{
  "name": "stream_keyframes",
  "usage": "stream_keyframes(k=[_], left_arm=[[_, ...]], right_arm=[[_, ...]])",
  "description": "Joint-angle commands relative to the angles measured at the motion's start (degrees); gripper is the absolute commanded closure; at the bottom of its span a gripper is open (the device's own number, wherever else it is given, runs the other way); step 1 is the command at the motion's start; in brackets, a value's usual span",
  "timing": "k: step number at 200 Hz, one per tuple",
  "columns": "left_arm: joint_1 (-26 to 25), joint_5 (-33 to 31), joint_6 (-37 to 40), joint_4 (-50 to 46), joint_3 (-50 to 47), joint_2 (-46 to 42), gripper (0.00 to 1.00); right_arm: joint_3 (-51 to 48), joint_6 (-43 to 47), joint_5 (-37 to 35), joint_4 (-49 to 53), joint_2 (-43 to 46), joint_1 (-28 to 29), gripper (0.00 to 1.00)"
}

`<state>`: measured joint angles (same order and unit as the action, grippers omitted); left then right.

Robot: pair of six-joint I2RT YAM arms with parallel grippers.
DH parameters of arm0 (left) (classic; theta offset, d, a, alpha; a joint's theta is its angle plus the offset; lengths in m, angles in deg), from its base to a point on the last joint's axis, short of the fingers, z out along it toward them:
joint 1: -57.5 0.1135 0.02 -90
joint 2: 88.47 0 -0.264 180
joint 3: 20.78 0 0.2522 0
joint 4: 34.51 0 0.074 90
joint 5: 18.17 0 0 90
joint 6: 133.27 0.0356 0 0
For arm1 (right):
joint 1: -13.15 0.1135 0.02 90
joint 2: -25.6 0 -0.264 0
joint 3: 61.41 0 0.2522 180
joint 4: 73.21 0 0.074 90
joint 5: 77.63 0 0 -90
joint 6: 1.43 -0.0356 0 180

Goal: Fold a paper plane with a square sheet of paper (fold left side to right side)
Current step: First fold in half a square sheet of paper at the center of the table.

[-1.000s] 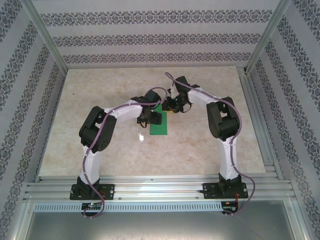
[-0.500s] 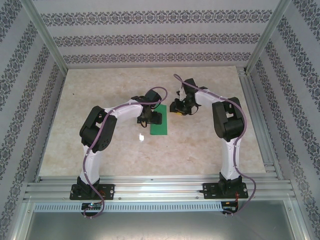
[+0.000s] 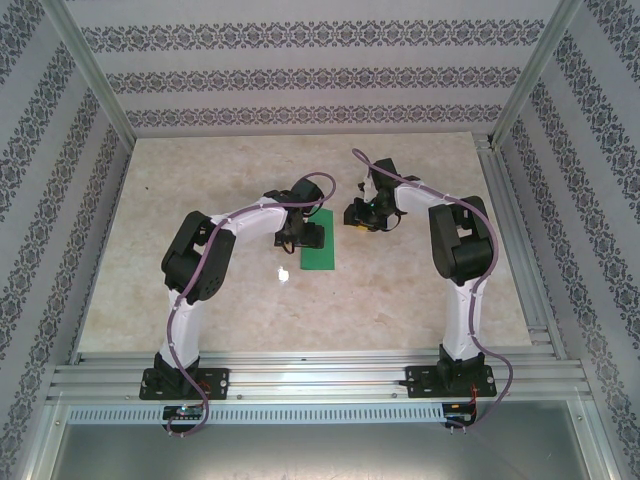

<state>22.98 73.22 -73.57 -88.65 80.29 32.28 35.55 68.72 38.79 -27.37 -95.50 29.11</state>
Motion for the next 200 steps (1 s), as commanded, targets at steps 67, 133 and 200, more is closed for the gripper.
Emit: stream_keyframes(k=[67,133,200], left_arm=[[-1.0,2.1,1.5,0.4,1.8,5.7,0.19],[-1.2,2.4,1.3,0.4,2.8,6.4,0.19],[-1.2,2.7,1.0,0.7,3.5,6.3,0.19]], right_arm=[[-2.0,-1.6,2.0,-2.5,1.5,-0.2,0.64],[-1.8,-3.3,4.6,-4.4,1.6,0.7,0.67],[-1.7,-3.5,4.4,-4.4,1.7,0.9,0.67]])
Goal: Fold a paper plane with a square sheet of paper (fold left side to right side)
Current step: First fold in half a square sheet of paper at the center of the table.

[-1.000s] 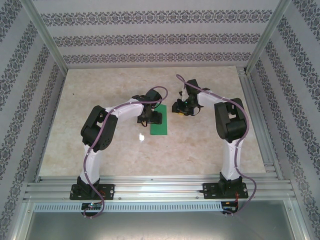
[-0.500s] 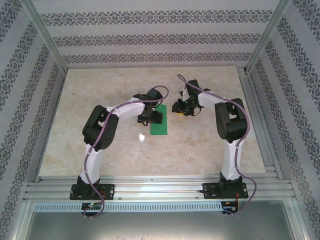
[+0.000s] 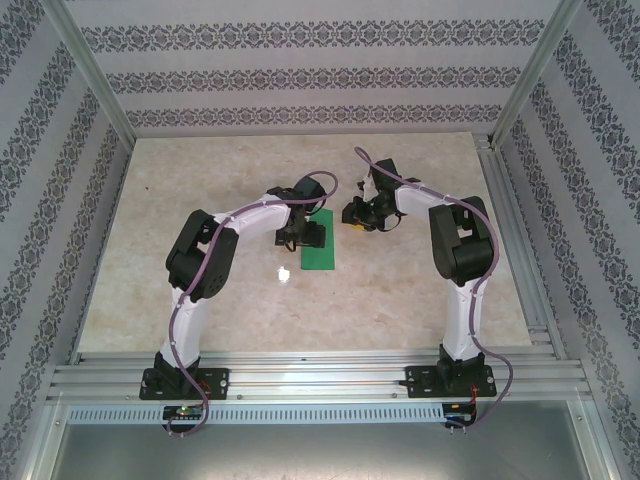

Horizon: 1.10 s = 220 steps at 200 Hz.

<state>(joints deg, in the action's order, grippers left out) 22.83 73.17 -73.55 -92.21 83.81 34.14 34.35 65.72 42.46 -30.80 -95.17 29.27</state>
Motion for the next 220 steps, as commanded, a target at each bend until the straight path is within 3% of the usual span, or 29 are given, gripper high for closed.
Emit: stream_keyframes(k=[1,220], left_arm=[[-1.0,2.8,0.9,4.3,0.0,4.5,0.19],[-1.7,5.4,0.8,5.1,0.2,2.2,0.19]], right_arm=[[-0.5,-0.5,0.8,-0.9,1.5,0.8,0.67],[-0.3,-0.6,0.6,-0.8,0.7,1.2,0.67]])
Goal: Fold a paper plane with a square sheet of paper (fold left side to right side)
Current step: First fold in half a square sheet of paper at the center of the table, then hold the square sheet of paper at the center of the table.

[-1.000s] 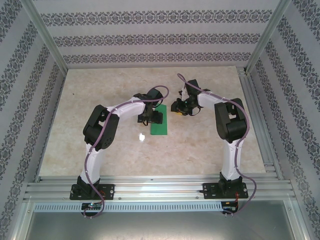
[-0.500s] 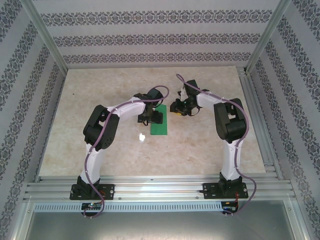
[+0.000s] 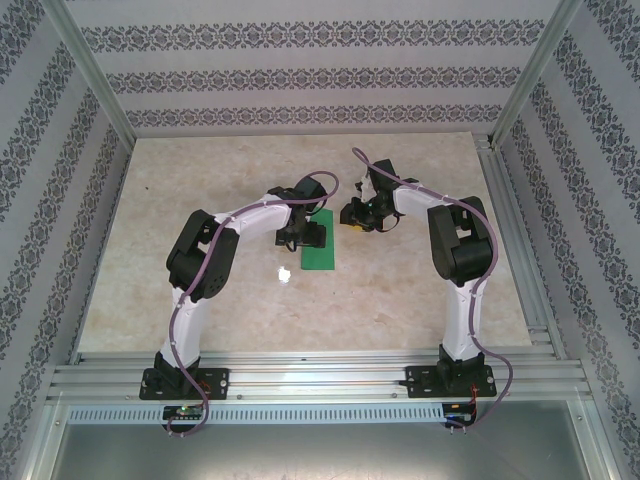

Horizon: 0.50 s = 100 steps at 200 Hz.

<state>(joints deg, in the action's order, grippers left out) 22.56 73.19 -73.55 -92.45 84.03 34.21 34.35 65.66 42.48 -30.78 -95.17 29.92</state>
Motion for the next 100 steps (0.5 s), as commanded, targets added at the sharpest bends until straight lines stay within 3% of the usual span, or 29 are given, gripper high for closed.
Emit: stream_keyframes(k=[1,100], left_arm=[[-1.4,5.4,0.8,5.3,-0.1,2.0,0.19],[-1.4,5.7,1.2,4.8,0.3,0.4,0.21]], right_arm=[[-0.3,-0.5,0.5,-0.8,0.7,0.6,0.67],[-0.8,-0.7,1.0,-1.3,1.0,0.7,0.69]])
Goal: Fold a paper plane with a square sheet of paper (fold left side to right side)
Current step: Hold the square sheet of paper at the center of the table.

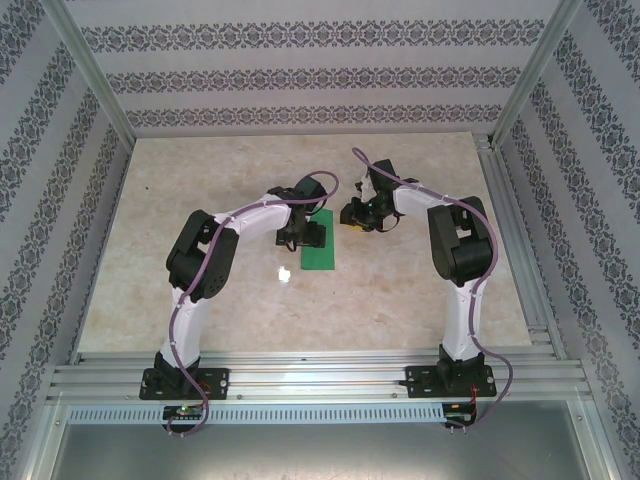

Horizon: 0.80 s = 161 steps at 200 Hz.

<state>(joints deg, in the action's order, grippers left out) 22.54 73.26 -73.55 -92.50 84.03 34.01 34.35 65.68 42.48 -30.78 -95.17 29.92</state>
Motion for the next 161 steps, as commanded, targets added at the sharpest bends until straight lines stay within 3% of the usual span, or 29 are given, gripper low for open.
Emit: stream_keyframes(k=[1,65,161], left_arm=[[-1.4,5.6,1.3,4.8,0.3,0.6,0.21],[-1.4,5.4,1.2,5.0,0.2,1.3,0.21],[-1.4,5.5,0.8,5.5,-0.2,0.6,0.20]], right_arm=[[-0.8,-0.6,1.1,-1.4,1.1,0.7,0.69],[-1.5,-4.4,7.3,-7.0,1.9,2.7,0.79],[0.7,-3.5,5.2,-3.9,-2.3,4.5,0.80]])
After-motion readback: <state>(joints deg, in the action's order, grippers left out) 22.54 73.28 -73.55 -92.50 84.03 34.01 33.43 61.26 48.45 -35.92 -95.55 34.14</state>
